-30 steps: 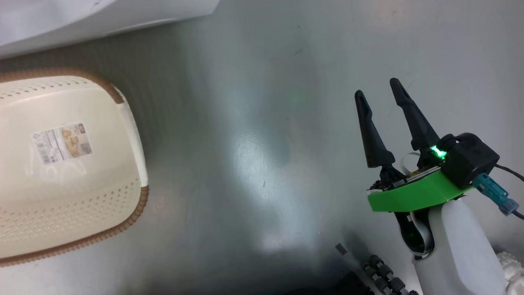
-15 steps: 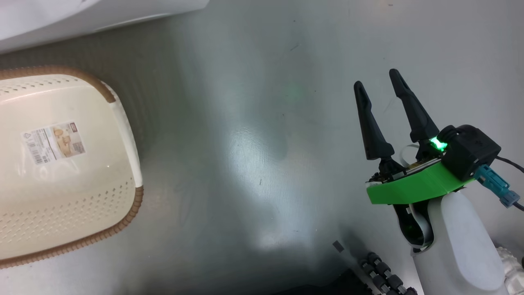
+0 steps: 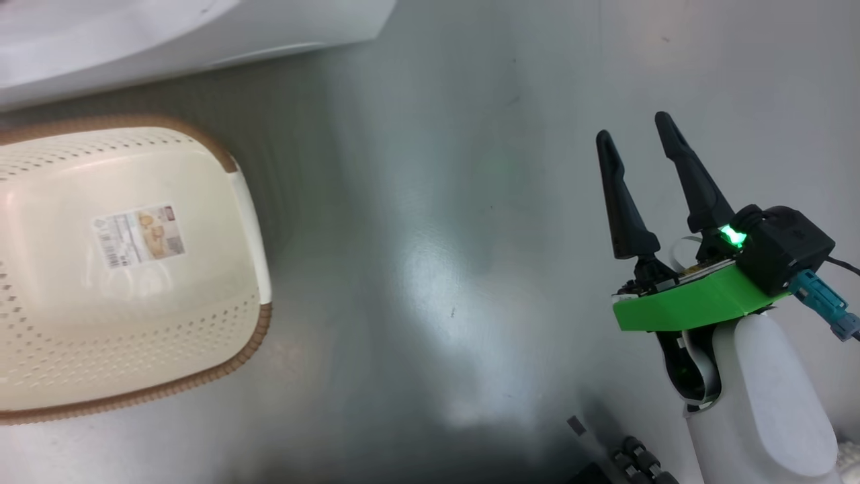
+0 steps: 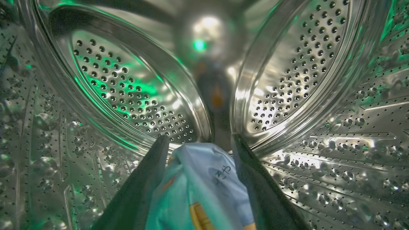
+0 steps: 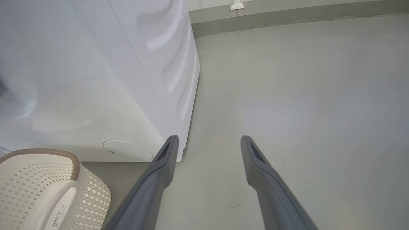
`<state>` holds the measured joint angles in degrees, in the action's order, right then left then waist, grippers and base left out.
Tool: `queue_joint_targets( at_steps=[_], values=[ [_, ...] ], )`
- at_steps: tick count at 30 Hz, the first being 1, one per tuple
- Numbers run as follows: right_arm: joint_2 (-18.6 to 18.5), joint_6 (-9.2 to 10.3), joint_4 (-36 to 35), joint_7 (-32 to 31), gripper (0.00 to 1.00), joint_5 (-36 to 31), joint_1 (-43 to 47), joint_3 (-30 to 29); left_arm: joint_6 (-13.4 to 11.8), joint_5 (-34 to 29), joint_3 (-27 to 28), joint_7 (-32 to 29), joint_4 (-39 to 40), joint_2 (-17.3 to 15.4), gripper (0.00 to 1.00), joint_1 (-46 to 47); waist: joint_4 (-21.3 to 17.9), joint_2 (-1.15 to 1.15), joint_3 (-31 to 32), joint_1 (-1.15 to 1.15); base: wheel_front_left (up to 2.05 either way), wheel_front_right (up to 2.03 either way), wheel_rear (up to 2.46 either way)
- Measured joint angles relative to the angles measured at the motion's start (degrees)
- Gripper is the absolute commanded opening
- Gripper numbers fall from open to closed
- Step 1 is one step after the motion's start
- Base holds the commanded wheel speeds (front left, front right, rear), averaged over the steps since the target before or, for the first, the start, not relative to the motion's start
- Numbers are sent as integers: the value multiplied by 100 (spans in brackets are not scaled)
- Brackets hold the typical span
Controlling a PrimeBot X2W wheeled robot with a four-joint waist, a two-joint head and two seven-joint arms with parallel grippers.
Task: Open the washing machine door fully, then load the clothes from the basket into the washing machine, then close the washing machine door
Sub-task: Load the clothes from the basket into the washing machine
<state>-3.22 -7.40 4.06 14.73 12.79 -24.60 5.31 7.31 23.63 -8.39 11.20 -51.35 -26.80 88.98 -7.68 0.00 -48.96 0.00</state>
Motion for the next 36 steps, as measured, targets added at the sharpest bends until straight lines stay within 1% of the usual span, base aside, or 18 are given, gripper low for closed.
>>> queue_joint_targets(
  at_steps=[4,8,13,16,19,21,29,33,36],
  values=[
    [-3,0,4,0,100,-15,8,-45,-8,56,9,58,162,93,100,-332,108,0,137,0,0,0,0],
    [-8,0,8,0,100,-74,58,-78,-120,41,-74,154,498,163,100,-671,222,0,276,0,0,0,0],
    [-10,0,26,0,100,-221,168,-105,-260,68,-98,158,1007,246,100,-1317,363,0,436,0,0,0,0],
    [-9,0,30,0,100,-224,230,-122,-423,86,-93,200,1402,323,100,-1764,434,0,518,0,0,0,0],
    [-10,0,34,0,100,-261,233,-162,-662,36,-130,248,1884,343,100,-2284,489,0,593,0,0,0,0],
    [-11,0,34,0,100,-263,238,-192,-844,-207,-246,252,2223,276,100,-2674,520,0,635,0,0,0,0],
    [-11,0,33,0,100,-264,349,-218,-1335,-181,-222,257,3285,371,100,-3960,609,0,710,0,0,0,0],
    [-12,0,40,0,100,-274,350,-230,-1575,-97,-110,300,3829,492,100,-4528,641,0,739,0,0,0,0],
    [-12,0,38,0,100,-312,351,-236,-1684,-73,-86,309,4179,563,100,-4993,666,0,763,0,0,0,0]
  ],
)
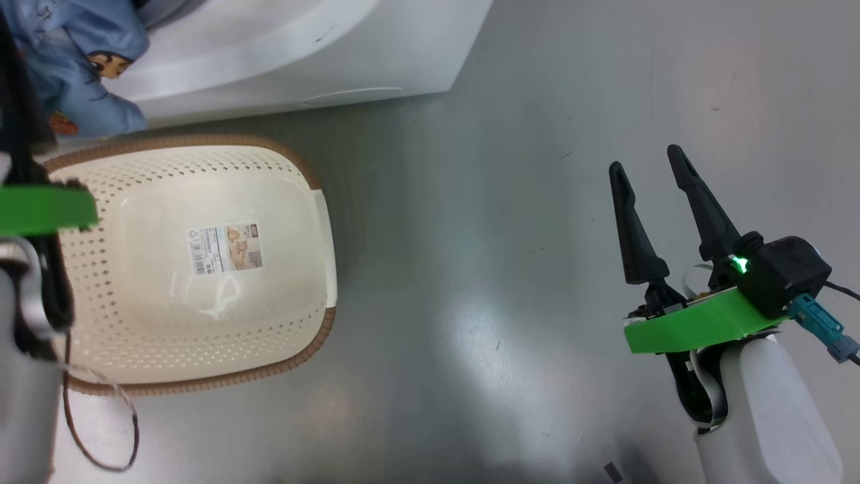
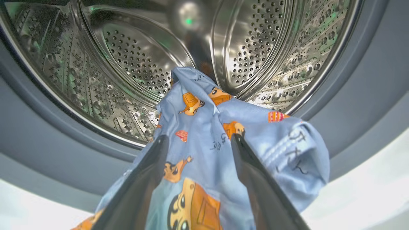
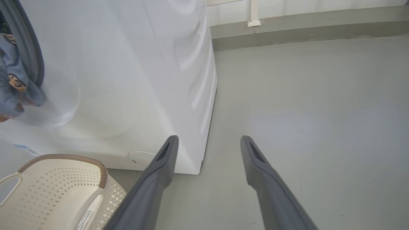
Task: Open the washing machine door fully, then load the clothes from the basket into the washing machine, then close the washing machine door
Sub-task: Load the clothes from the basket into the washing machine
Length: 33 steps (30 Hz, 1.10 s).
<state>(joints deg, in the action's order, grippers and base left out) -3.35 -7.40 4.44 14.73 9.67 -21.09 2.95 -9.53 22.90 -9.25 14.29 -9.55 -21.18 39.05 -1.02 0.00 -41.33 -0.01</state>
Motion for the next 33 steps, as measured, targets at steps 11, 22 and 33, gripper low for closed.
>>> queue_joint_targets(
  at_steps=[11,22,33],
  values=[
    [0,0,4,0,100,-10,13,10,-291,47,116,2,580,134,100,-818,67,0,70,0,0,0,0],
    [-2,0,64,0,100,-12,15,23,-389,41,365,26,713,467,100,-1926,18,0,145,1,0,0,0],
    [-1,0,80,0,100,-52,16,40,-272,-179,553,26,797,849,100,-2501,11,0,151,1,0,0,0]
  ],
)
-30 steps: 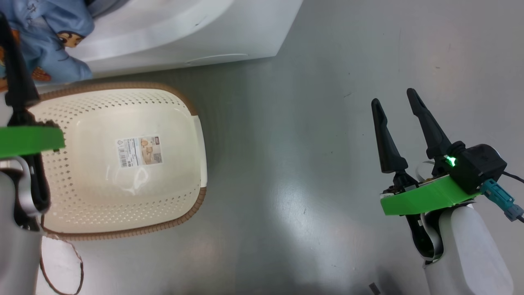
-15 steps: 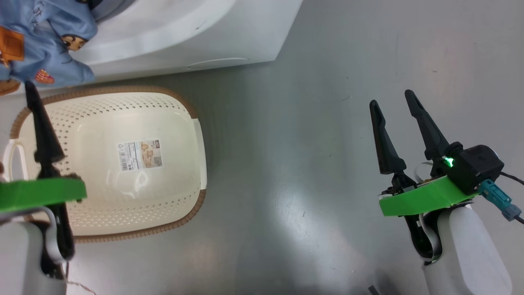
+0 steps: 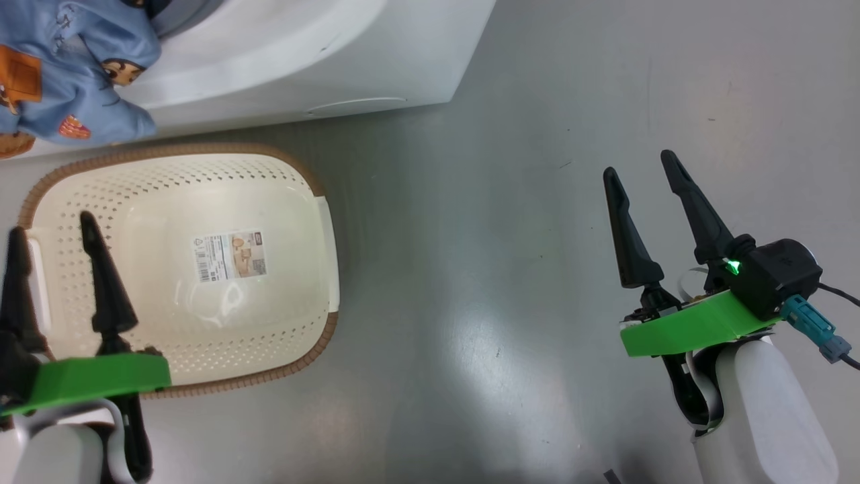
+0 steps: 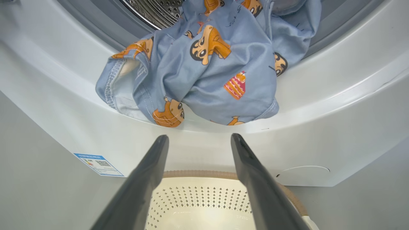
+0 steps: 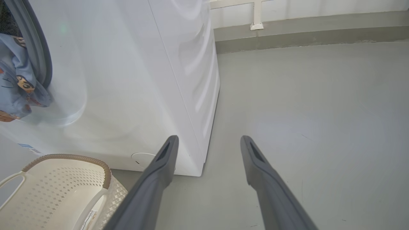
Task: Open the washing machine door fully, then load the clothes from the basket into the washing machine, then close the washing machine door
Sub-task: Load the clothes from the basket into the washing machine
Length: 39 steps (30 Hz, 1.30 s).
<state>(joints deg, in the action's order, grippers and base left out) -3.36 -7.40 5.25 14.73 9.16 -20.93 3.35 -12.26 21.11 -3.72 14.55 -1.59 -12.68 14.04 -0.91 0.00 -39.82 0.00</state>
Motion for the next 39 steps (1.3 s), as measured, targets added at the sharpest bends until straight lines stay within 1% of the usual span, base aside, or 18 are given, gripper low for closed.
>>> queue_joint_targets(
  at_steps=[8,17,25,32,34,39],
  values=[
    [-1,0,0,0,100,0,0,-1,149,-141,122,0,-2,200,100,-120,0,0,-6,0,0,0,0],
    [0,0,10,0,100,0,-1,9,254,-208,253,0,-26,261,100,-119,-21,0,-12,0,0,0,0],
    [0,0,12,0,100,0,-2,10,446,-248,308,0,-24,348,100,-33,-43,0,-8,0,0,0,0],
    [0,0,18,0,100,2,-9,73,573,-287,259,-24,-31,302,100,532,-78,0,-37,0,0,0,0],
    [0,0,23,0,100,4,-10,91,655,-243,258,-130,-51,242,100,740,-91,0,-44,0,0,0,0],
    [-1,0,33,0,100,37,-16,118,746,-46,324,-489,-204,119,100,1210,-146,0,-68,0,0,0,0]
  ],
)
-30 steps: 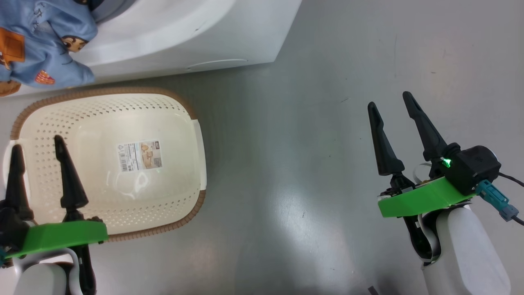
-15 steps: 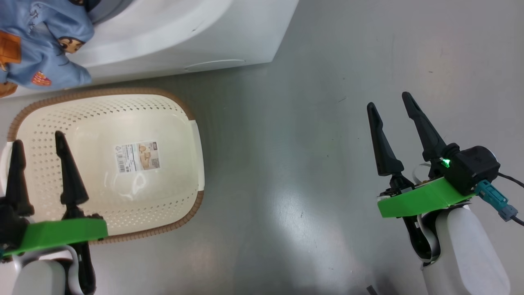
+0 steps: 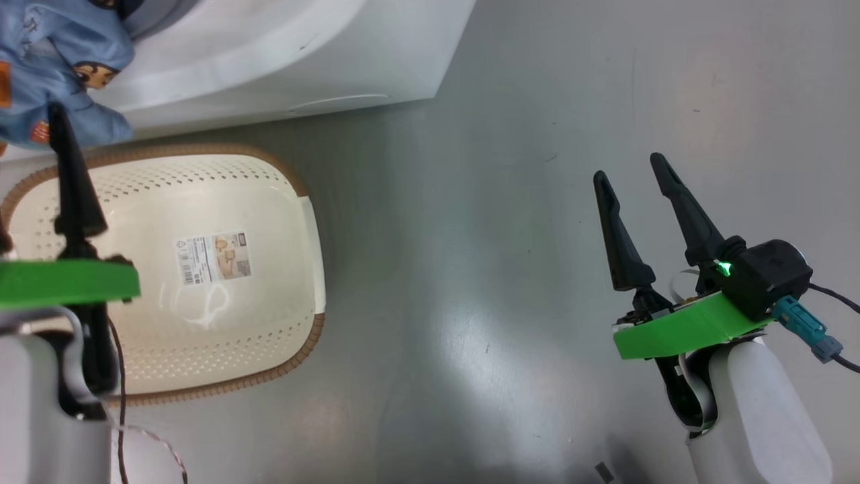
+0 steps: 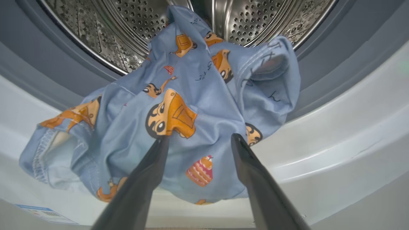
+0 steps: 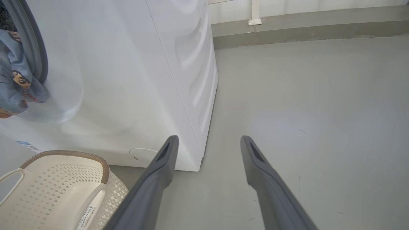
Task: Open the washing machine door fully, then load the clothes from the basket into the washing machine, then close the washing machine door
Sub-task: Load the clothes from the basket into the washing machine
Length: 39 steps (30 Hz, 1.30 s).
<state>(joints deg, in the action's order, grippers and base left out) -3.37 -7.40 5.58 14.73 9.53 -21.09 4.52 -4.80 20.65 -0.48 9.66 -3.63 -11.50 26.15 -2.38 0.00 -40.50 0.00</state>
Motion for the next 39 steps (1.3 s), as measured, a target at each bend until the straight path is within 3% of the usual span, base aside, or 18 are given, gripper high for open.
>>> queue_joint_targets(
  at_steps=[18,23,27,28,34,39],
  values=[
    [2,0,62,0,100,121,-7,19,100,1133,349,-1462,-1018,-110,100,1089,-120,0,-174,0,0,0,0],
    [2,0,70,0,100,123,-10,26,101,1301,417,-1577,-1280,-103,100,1302,-137,0,-203,0,0,0,0],
    [2,0,78,0,100,152,-12,30,156,1223,382,-1290,-1445,-110,13,1386,-168,0,-214,0,0,0,0],
    [2,0,81,0,100,166,-12,30,162,1207,366,-1205,-1469,-107,0,1393,-171,0,-209,0,0,0,0],
    [2,0,102,0,100,174,-12,23,202,857,192,-795,-1583,-116,0,1336,-169,0,-151,0,0,0,0],
    [2,0,102,0,100,175,-10,20,105,655,135,-578,-1206,-156,0,1131,-114,0,-94,0,0,0,0]
  ],
)
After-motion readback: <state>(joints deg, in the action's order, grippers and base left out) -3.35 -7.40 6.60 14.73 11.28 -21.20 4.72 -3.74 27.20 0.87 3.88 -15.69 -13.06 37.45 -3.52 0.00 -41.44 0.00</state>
